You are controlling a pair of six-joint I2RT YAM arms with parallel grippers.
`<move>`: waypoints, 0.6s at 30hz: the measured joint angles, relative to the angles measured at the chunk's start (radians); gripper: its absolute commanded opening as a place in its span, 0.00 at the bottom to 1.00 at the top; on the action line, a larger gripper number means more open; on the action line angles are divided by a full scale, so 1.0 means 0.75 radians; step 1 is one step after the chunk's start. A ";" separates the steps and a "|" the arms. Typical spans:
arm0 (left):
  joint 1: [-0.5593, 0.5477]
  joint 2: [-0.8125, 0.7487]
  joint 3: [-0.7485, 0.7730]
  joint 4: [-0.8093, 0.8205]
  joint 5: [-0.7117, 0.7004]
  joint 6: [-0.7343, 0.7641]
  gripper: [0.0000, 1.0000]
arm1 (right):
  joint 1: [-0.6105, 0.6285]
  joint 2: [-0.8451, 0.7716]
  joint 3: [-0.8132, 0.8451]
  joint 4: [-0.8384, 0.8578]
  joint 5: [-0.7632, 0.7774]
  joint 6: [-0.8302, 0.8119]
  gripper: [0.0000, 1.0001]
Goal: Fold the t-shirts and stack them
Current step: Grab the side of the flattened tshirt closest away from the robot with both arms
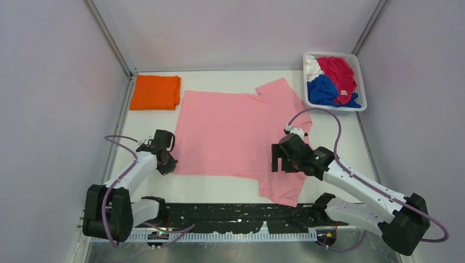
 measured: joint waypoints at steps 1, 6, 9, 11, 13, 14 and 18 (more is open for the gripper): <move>0.000 -0.008 -0.001 -0.002 0.000 0.000 0.00 | 0.023 -0.015 0.000 -0.033 -0.003 0.011 0.85; 0.000 -0.057 -0.004 -0.009 -0.002 0.001 0.00 | 0.117 -0.012 -0.004 -0.206 -0.024 0.071 0.76; 0.000 -0.070 -0.004 -0.012 -0.006 0.001 0.00 | 0.151 0.055 -0.028 -0.239 -0.057 0.091 0.75; 0.000 -0.071 -0.004 -0.012 -0.006 0.001 0.00 | 0.188 0.104 -0.042 -0.244 -0.086 0.102 0.74; 0.000 -0.070 -0.004 -0.013 -0.006 0.002 0.00 | 0.235 0.145 -0.044 -0.244 -0.116 0.106 0.74; 0.000 -0.070 -0.004 -0.013 -0.006 0.004 0.00 | 0.262 0.164 -0.044 -0.239 -0.130 0.107 0.74; 0.000 -0.070 -0.004 -0.018 -0.008 0.008 0.00 | 0.348 0.243 -0.046 -0.220 -0.201 0.111 0.73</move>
